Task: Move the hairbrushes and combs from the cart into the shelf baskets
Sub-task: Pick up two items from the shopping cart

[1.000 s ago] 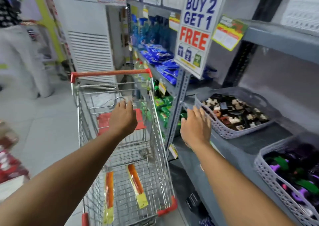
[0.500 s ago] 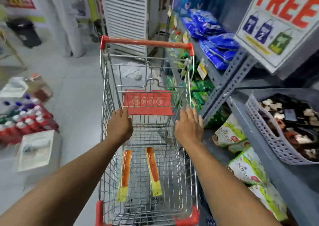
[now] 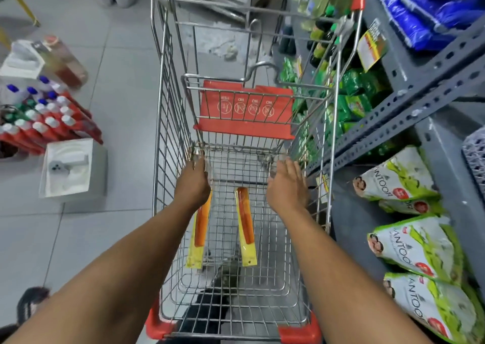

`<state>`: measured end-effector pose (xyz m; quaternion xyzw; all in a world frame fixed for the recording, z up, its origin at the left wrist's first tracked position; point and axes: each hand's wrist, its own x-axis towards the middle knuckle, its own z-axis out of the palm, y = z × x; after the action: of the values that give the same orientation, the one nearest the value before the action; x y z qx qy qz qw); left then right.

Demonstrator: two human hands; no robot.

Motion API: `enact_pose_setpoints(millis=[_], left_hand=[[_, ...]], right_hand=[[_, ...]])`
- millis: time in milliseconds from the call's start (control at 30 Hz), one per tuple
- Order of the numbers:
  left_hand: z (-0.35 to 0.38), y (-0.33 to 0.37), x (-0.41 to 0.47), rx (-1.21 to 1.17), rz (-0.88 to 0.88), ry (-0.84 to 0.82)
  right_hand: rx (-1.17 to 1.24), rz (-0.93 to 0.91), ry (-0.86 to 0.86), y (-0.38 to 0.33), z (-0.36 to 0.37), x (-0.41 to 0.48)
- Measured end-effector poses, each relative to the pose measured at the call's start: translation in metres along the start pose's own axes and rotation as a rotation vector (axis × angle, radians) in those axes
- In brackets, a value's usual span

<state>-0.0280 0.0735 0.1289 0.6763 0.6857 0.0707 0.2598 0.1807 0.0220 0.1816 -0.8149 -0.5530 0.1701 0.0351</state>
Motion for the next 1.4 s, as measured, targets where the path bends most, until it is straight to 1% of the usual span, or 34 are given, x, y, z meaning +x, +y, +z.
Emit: enact_pose_setpoints(millis=[167,300,367,467,533,733,833,967,1067,1200,1400], left_hand=[[0.040,-0.021,-0.003,-0.076,-0.130,-0.100],[0.073,-0.034,-0.013,-0.095,-0.208,-0.144],[0.085,-0.039,-0.019,-0.079,-0.237,-0.174],[0.102,-0.046,-0.023,-0.058,-0.328,-0.222],[0.108,-0.050,-0.025,-0.045,-0.353,-0.226],[0.127,-0.061,-0.025,-0.029,-0.385,-0.277],[0.133,-0.065,-0.027,-0.022,-0.375,-0.277],[0.137,-0.066,-0.031,0.081,-0.315,-0.252],[0.138,-0.066,-0.031,0.149,-0.317,-0.247],[0.136,-0.061,-0.030,0.160,-0.373,-0.241],[0.132,-0.051,-0.019,0.085,-0.502,-0.173]], right_hand=[[0.007,0.021,-0.099,0.006,0.040,0.009],[0.005,0.038,-0.176,0.008,0.071,0.011],[0.030,0.094,-0.233,0.009,0.083,0.011],[0.036,0.155,-0.318,0.011,0.104,0.013],[0.033,0.171,-0.349,0.013,0.113,0.012],[0.134,0.237,-0.423,0.018,0.139,0.007],[0.169,0.261,-0.462,0.020,0.154,0.006],[0.175,0.299,-0.510,0.021,0.172,0.004],[0.159,0.307,-0.509,0.018,0.181,0.004],[0.172,0.344,-0.473,0.016,0.185,0.004],[0.167,0.395,-0.470,0.012,0.183,0.007]])
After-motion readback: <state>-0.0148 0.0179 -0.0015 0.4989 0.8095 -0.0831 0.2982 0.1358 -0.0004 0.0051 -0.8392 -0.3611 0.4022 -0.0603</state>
